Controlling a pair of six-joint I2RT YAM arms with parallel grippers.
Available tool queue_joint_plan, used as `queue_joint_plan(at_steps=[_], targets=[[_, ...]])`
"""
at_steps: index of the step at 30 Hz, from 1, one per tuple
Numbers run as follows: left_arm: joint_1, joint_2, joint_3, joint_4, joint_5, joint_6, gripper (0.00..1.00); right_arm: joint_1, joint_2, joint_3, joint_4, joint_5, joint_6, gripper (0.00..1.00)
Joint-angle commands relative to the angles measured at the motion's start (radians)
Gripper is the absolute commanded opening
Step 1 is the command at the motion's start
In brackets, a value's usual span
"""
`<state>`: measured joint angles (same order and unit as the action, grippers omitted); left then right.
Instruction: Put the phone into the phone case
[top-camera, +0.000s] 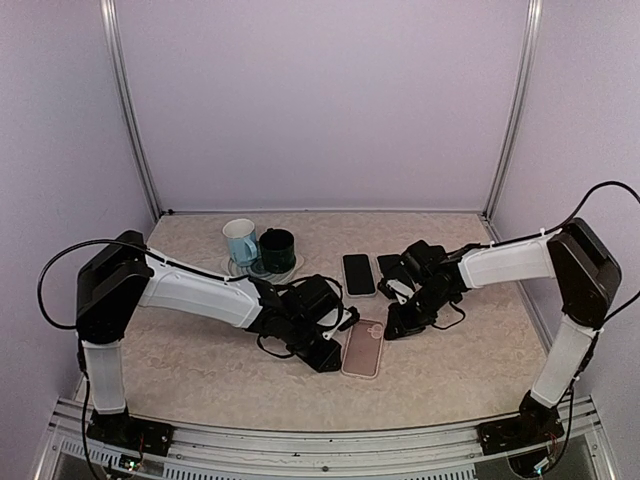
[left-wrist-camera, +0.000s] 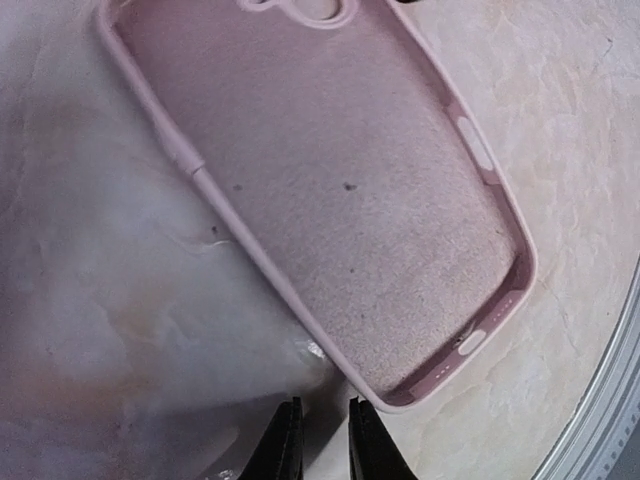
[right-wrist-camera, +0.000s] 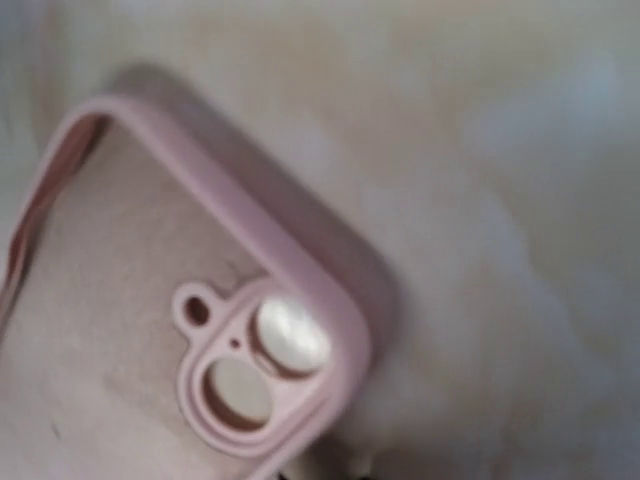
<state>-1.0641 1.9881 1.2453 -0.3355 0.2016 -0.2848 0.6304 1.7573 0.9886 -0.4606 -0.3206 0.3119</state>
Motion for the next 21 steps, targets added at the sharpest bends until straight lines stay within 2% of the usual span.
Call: queue_joint_plan(at_steps=[1, 9, 13, 18, 20, 21], targets=[[-0.016, 0.03, 0.023, 0.082, 0.065, 0.018, 0.18, 0.008, 0.043, 0.058, 0.043, -0.011, -0.008, 0.16], [-0.018, 0.071, 0.057, 0.113, 0.104, 0.011, 0.18, 0.001, 0.042, 0.12, -0.012, 0.034, -0.039, 0.16], [-0.016, 0.039, 0.048, 0.154, 0.118, 0.012, 0.18, -0.074, 0.019, 0.187, -0.074, 0.1, -0.094, 0.22], [0.017, -0.012, 0.016, 0.196, 0.107, -0.009, 0.2, -0.256, 0.048, 0.303, -0.118, 0.22, -0.149, 0.51], [0.047, -0.048, -0.006, 0.197, 0.058, -0.031, 0.23, -0.311, 0.101, 0.364, -0.133, 0.238, -0.174, 0.78], [0.058, -0.069, -0.015, 0.193, 0.012, -0.04, 0.26, -0.336, 0.132, 0.413, -0.143, 0.24, -0.184, 0.96]])
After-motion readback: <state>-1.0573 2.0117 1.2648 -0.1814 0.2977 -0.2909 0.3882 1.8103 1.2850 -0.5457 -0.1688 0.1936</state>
